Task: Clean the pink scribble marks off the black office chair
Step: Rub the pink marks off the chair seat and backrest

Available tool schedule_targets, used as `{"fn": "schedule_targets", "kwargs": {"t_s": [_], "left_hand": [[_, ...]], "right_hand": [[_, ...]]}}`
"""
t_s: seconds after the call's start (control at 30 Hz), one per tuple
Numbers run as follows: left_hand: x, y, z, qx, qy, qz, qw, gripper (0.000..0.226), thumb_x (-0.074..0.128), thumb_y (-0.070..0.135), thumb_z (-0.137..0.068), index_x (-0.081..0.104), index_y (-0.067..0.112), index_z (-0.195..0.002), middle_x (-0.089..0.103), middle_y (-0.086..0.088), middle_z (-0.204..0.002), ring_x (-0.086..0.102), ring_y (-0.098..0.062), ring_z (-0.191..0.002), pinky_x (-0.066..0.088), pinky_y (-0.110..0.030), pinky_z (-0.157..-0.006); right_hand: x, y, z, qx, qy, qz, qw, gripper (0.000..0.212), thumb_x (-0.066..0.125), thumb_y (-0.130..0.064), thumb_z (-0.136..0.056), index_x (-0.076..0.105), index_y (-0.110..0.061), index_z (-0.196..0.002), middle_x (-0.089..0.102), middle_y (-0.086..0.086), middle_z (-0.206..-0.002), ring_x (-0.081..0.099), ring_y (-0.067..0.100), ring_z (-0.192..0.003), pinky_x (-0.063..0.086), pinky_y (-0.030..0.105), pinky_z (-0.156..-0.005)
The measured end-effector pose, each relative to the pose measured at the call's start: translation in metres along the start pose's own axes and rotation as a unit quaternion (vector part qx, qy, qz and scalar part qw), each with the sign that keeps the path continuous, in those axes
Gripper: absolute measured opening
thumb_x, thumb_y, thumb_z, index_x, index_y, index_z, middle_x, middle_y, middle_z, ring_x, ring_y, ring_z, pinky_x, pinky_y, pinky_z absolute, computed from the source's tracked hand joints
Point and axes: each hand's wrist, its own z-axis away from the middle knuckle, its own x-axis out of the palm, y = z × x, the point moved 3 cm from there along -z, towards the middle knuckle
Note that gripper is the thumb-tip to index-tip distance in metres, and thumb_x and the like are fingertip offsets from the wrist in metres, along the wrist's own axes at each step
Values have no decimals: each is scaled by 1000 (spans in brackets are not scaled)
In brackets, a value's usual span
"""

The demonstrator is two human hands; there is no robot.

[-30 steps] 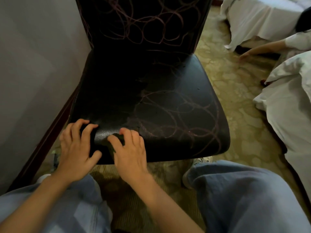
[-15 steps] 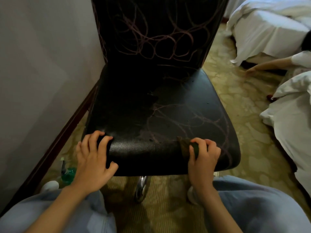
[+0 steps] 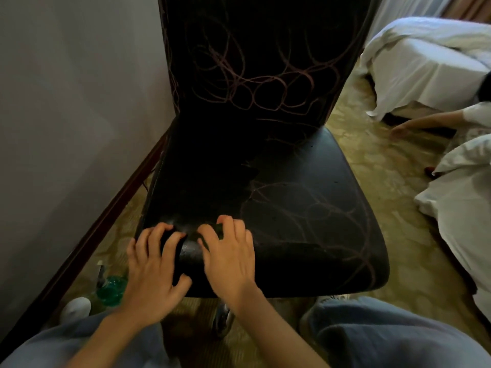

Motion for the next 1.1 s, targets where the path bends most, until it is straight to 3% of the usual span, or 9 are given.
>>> {"fn": "schedule_targets", "kwargs": {"t_s": [0.13,0.2,0.27,0.47,0.53,0.67,0.8,0.97,1.1], "left_hand": [[0,-3,0,12,-10,8,1000,69,43,47,-66,37,19,-129,29,-10,-138,24,-38,-129,28,-68,-100],[0,-2,1,14,-12,9,1000,68,43,47,-67,37,19,-129,29,-10,-138,24,-37,-129,29,-68,-99],[0,1,1,13,-12,8,1000,68,43,47,-67,37,19,-128,30,-11,-137,25,-38,-128,29,-68,-99],[-1,3,3,-5,-15,18,1000,68,42,45,-66,37,20,-128,30,-11,-138,26,-37,-129,29,-68,-99],[-2,3,4,-8,-14,27,999,68,43,45,-65,38,21,-129,31,-10,-138,27,-37,-129,30,-68,-99],[-9,6,0,-12,20,36,999,64,43,46,-64,43,21,-123,37,-8,-131,32,-35,-122,31,-67,-96],[-11,7,-15,-24,87,22,996,45,40,41,-78,54,17,-113,47,-7,-120,41,-34,-115,30,-64,-96],[-11,7,-36,-5,171,44,984,39,40,34,-85,63,8,-102,53,-9,-107,46,-27,-99,39,-45,-82],[-9,8,-41,-17,177,34,983,37,39,33,-85,62,9,-102,54,-9,-107,46,-27,-101,39,-41,-81]], "right_hand": [[-14,53,-2,38,2,50,998,31,76,-28,-72,62,-28,-99,57,6,-105,55,23,-89,46,31,-67],[-32,101,7,103,42,63,992,14,65,-25,-82,64,-24,-96,56,8,-102,49,21,-87,36,27,-65],[-49,142,18,153,71,78,983,14,54,-25,-87,64,-19,-96,54,11,-100,42,19,-86,30,27,-68],[-58,159,17,208,32,46,977,12,57,-19,-92,63,-15,-102,53,12,-106,48,29,-96,36,31,-75],[-61,137,9,196,50,-12,979,14,58,-20,-91,64,-16,-102,53,11,-106,48,29,-98,37,32,-78],[-51,57,-22,77,69,-64,993,27,42,-34,-89,63,-24,-101,53,7,-106,48,23,-92,43,32,-75],[-15,12,-51,-5,17,-49,999,16,55,-28,-89,58,-23,-104,52,5,-105,48,22,-93,45,32,-73],[3,32,-55,-3,-32,-33,999,17,51,-29,-90,55,-27,-106,53,4,-105,50,22,-94,45,32,-73],[-15,89,-52,57,-35,15,998,18,68,-29,-81,61,-27,-97,57,5,-98,54,25,-83,42,32,-63]]}}
